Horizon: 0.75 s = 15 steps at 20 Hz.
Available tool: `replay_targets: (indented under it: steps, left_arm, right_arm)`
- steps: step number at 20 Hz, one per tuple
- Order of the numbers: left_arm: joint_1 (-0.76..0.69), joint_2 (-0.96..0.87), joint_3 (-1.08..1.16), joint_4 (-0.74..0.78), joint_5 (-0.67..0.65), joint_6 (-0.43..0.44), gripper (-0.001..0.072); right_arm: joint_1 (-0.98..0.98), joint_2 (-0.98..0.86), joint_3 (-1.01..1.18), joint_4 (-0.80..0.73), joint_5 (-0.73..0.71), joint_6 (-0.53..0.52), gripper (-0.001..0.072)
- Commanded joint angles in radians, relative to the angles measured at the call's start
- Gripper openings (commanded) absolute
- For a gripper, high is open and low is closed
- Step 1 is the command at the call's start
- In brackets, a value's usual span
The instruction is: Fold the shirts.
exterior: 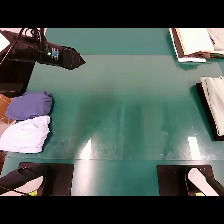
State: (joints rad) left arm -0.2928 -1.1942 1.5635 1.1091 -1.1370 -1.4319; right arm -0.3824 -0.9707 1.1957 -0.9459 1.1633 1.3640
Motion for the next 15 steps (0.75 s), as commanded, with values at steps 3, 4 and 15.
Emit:
replay_targets:
  steps: [3, 4, 15]
  left_arm:
    - [0.001, 0.000, 0.000, 0.005, 0.003, -0.001, 0.0024]
    - [0.001, 0.000, 0.000, 0.005, 0.003, -0.001, 0.0024]
    - [0.001, 0.000, 0.000, 0.005, 0.003, -0.001, 0.0024]
  right_arm:
    - [0.421, 0.004, 0.017, 0.027, -0.104, 0.000, 0.0454]
    - [0.466, 0.004, 0.017, 0.026, -0.119, 0.000, 0.0329]
    - [0.535, 0.005, 0.017, 0.028, -0.113, 0.000, 0.0021]
